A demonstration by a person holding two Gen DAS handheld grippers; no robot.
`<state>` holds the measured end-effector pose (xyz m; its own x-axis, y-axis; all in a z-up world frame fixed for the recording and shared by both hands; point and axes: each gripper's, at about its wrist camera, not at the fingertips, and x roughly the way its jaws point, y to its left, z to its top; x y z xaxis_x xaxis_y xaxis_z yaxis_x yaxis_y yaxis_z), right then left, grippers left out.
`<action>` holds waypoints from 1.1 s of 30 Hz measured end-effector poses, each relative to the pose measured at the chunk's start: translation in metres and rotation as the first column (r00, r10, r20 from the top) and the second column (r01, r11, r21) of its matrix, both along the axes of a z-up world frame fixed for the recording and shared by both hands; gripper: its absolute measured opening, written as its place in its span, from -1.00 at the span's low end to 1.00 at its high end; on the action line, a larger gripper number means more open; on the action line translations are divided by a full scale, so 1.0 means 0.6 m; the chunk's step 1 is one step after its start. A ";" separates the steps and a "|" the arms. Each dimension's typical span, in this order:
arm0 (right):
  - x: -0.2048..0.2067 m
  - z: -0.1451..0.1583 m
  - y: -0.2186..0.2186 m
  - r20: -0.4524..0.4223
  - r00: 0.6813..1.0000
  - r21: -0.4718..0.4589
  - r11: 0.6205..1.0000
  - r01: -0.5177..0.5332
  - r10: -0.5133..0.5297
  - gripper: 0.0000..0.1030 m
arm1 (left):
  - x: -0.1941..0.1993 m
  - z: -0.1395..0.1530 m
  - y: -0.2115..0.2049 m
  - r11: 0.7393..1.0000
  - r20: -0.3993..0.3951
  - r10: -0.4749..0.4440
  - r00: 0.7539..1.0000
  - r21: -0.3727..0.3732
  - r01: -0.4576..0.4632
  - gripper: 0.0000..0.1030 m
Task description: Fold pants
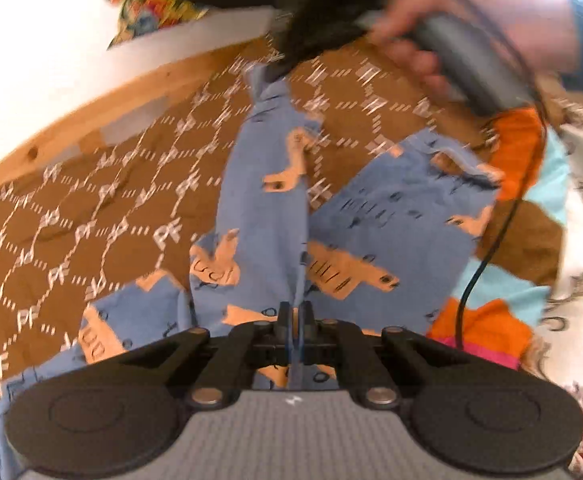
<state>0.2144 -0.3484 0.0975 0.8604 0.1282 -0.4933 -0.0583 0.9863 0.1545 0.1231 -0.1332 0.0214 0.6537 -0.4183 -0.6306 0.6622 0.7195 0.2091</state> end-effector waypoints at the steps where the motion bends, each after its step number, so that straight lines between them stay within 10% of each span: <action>1: -0.038 0.005 -0.021 0.012 1.000 0.010 1.000 0.027 -0.027 -1.00 | -0.005 0.004 0.003 1.000 0.009 -0.029 1.000 0.000 0.029 -0.96; 13: -0.242 -0.141 -0.120 -0.212 0.960 0.090 0.975 0.206 -0.183 -0.90 | -0.020 -0.036 -0.016 0.972 -0.120 -0.169 0.978 0.144 0.186 -0.84; 16: -0.255 -0.146 -0.116 -0.191 0.963 0.072 0.975 0.209 -0.192 -0.58 | -0.006 -0.024 -0.013 0.980 -0.202 -0.165 0.965 0.079 0.184 -0.30; 18: -0.262 -0.144 -0.118 -0.167 0.966 0.063 0.975 0.212 -0.199 -0.28 | 0.004 -0.010 -0.011 0.981 -0.234 -0.178 0.956 0.037 0.192 0.44; 21: -0.270 -0.143 -0.124 -0.130 0.964 0.023 0.971 0.237 -0.233 0.02 | 0.019 0.021 -0.029 0.972 -0.230 -0.208 0.951 0.058 0.227 0.51; 26: -0.270 -0.142 -0.155 -0.105 0.963 0.069 0.964 0.256 -0.248 -0.10 | 0.092 0.087 -0.110 0.945 -0.291 -0.234 0.928 0.156 0.287 0.51; 33: -0.249 -0.145 -0.191 -0.078 0.956 0.138 0.947 0.290 -0.282 -0.46 | 0.209 0.103 -0.251 0.962 -0.335 -0.258 0.906 0.001 0.274 0.51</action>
